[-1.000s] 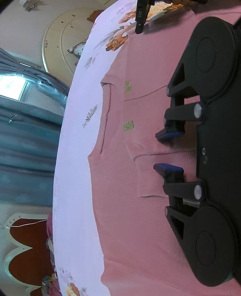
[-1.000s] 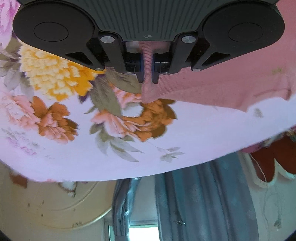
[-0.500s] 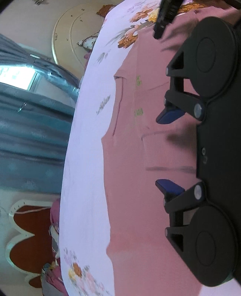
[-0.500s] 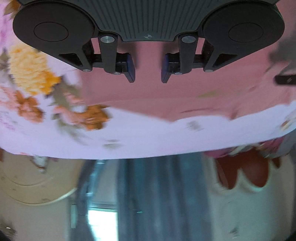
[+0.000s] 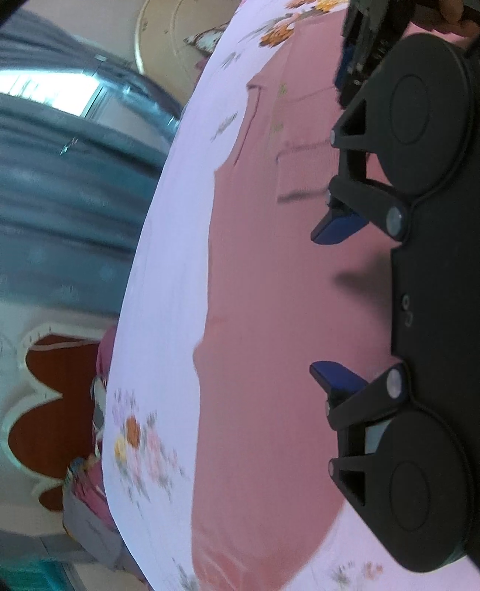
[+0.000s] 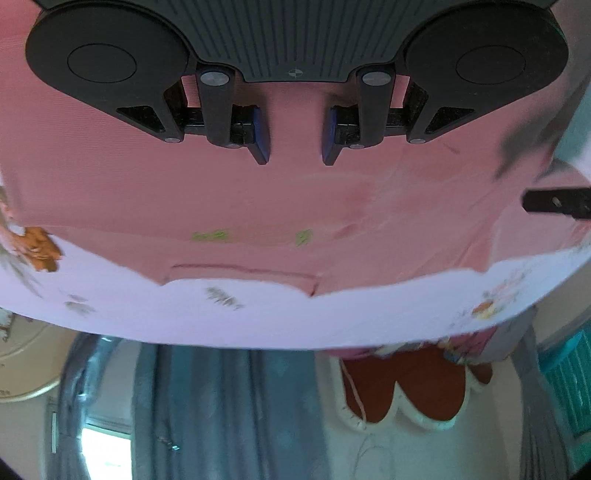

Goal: Fold small clothes
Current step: 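Move the left tool to the other sleeve cuff and grasp it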

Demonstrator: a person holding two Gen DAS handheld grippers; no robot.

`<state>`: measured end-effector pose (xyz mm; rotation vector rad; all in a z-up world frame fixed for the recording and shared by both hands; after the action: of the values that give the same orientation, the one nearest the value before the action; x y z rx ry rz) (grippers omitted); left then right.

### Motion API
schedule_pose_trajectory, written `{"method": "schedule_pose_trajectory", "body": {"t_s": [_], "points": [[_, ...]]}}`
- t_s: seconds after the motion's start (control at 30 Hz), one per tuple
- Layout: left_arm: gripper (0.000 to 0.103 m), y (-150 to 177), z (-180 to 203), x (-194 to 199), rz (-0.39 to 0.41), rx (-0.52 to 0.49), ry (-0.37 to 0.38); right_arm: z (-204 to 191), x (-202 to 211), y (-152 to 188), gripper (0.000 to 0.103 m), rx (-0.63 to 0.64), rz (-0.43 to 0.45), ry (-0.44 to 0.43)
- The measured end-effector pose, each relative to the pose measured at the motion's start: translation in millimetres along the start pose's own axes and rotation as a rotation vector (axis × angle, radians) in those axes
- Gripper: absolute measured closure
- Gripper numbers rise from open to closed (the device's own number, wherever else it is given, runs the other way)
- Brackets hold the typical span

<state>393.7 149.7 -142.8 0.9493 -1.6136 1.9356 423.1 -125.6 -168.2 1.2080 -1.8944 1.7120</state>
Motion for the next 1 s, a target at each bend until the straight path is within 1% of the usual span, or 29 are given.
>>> {"method": "schedule_pose_trajectory", "body": {"t_s": [0.07,0.17,0.27,0.33,0.4,0.47,0.57,0.63,0.7,0.77,0.87,0.93,0.97,1.0], "points": [[0.034,-1,-19,2,0.0,0.028,-0.018,-8,-3,-1,0.072,0.029,0.005,0.017],[0.033,-1,-56,2,-0.008,0.089,-0.059,-20,-4,-9,0.072,0.011,0.018,-0.018],[0.033,0,-97,2,-0.022,0.164,-0.108,-35,-9,-13,0.072,0.021,0.033,-0.021],[0.033,0,-126,3,-0.02,0.204,-0.147,-44,-17,-12,0.072,0.026,0.019,-0.031],[0.033,-1,-157,5,-0.015,0.246,-0.194,-52,-28,-8,0.072,0.053,-0.011,-0.012],[0.033,-3,-187,6,-0.009,0.302,-0.229,-55,-29,-10,0.072,0.071,-0.004,0.006],[0.033,-5,-225,5,-0.005,0.389,-0.265,-58,-23,-17,0.071,0.041,0.027,-0.009],[0.033,-7,-246,0,-0.004,0.444,-0.273,-63,-23,-21,0.071,0.033,0.04,-0.005],[0.034,-9,-261,-7,-0.005,0.482,-0.269,-66,-30,-19,0.071,0.029,0.011,0.0],[0.035,-14,-273,-15,0.003,0.515,-0.256,-68,-32,-18,0.071,0.04,0.017,0.015],[0.036,-21,-284,-26,0.031,0.534,-0.242,-68,-24,-24,0.071,0.004,0.046,-0.001],[0.036,-26,-291,-31,0.053,0.548,-0.237,-69,-23,-28,0.071,0.002,0.054,0.01],[0.037,-28,-294,-32,0.063,0.556,-0.234,-69,-28,-27,0.071,0.005,0.036,0.013],[0.044,-30,-297,-34,0.074,0.564,-0.234,-68,-33,-24,0.071,0.0,0.014,0.016]]}}
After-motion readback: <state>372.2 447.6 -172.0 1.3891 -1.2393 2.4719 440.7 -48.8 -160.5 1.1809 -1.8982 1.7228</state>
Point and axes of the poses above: each gripper's, at about its wrist camera, not at the fingertips, and x roughly against the way its jaws point, z to its right, y to its underside, the point moved 6 cm from there along -x, roughly the way its jaws point, and after that the axes turned 4 degrees about -y, right-handed, at the moved point
